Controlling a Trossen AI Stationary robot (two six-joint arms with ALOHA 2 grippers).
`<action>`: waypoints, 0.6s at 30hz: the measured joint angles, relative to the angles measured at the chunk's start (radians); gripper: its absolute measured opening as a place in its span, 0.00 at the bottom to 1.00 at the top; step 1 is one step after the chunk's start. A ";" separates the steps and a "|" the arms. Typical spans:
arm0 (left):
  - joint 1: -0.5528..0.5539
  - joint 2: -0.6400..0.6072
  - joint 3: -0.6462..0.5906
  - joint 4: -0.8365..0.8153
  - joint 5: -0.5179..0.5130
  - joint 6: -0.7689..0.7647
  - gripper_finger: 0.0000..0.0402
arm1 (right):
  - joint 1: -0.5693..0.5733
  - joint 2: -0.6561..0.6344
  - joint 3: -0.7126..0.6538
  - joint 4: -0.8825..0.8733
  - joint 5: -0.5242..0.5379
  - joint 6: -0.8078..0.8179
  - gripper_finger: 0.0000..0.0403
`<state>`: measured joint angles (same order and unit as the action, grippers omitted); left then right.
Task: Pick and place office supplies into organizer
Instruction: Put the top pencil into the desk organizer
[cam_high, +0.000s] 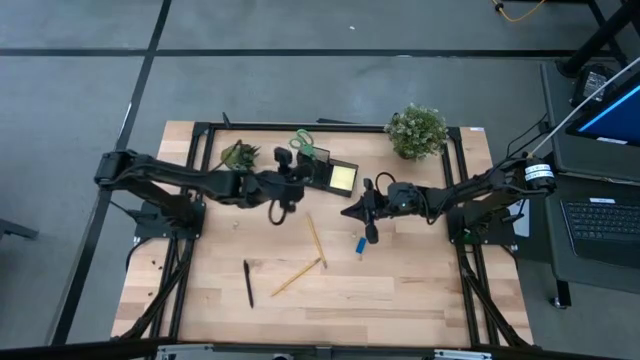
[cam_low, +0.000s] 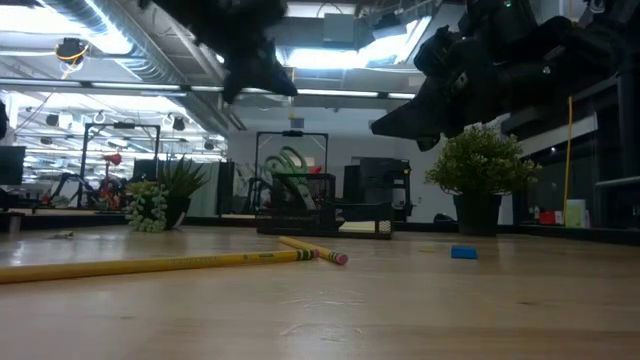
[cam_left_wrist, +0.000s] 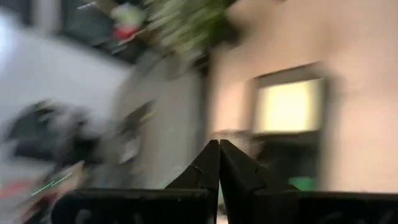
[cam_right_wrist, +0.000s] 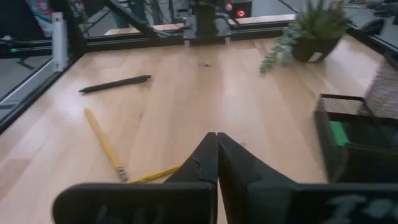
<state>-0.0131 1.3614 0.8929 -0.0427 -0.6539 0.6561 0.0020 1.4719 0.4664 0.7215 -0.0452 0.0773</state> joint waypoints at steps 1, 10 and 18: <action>-0.003 -0.016 0.000 -0.027 0.075 -0.024 0.01 | 0.009 0.000 0.000 0.002 0.000 0.000 0.02; -0.006 -0.058 0.000 -0.094 0.470 -0.103 0.01 | 0.085 0.000 0.002 0.045 -0.001 0.006 0.02; -0.012 0.049 0.002 -0.095 0.625 -0.147 0.02 | 0.133 -0.003 0.002 0.053 -0.116 0.027 0.02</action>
<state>-0.0253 1.4104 0.8945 -0.1372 -0.0291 0.5095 0.1350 1.4686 0.4683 0.7748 -0.1609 0.1047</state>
